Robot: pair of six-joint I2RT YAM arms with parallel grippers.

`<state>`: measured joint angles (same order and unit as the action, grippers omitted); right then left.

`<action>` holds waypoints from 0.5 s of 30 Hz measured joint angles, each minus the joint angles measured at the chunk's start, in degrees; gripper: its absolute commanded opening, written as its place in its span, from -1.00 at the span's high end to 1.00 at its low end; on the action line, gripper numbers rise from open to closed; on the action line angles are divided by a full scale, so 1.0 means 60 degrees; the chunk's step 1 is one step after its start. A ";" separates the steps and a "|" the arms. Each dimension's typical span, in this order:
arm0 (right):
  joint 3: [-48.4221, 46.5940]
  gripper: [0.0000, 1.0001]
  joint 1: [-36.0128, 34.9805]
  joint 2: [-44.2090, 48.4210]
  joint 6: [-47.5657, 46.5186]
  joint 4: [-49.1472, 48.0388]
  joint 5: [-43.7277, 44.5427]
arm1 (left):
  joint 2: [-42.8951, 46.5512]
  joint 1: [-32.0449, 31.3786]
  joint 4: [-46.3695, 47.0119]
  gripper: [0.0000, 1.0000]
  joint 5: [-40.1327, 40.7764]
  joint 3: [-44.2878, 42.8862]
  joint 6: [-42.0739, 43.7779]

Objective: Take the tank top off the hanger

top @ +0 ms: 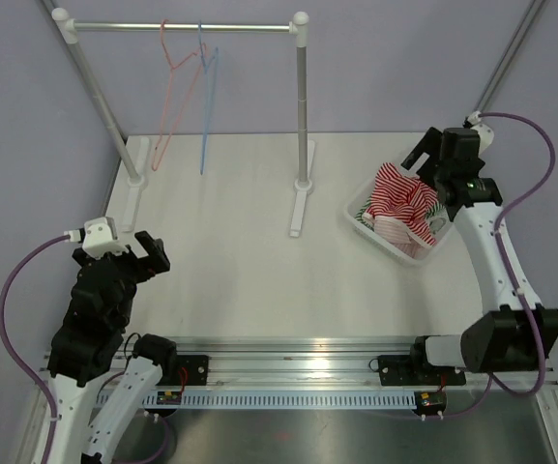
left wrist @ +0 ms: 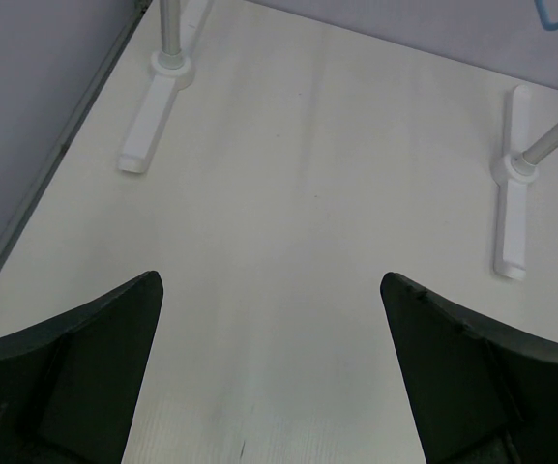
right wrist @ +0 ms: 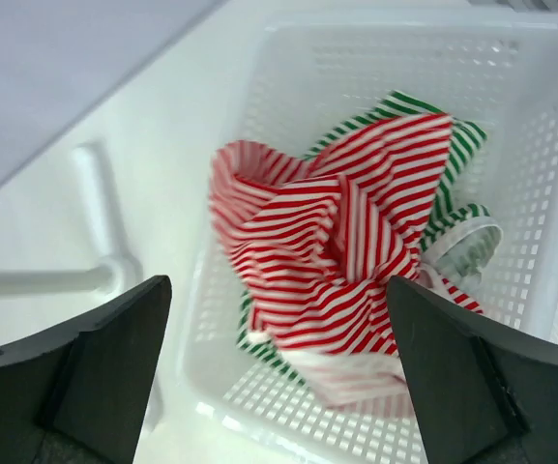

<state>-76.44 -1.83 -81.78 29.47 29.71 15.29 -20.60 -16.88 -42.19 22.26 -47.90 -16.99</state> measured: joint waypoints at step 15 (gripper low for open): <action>0.0280 -0.99 -0.2146 0.5424 -0.2299 0.3078 -0.1082 | -0.0448 -0.0073 -0.1592 -0.98 0.0725 -0.2299 0.0645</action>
<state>-74.76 -14.70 -49.23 15.68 48.18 8.80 -23.29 -17.32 -51.75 26.61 -61.69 -13.13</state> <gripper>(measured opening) 0.993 0.988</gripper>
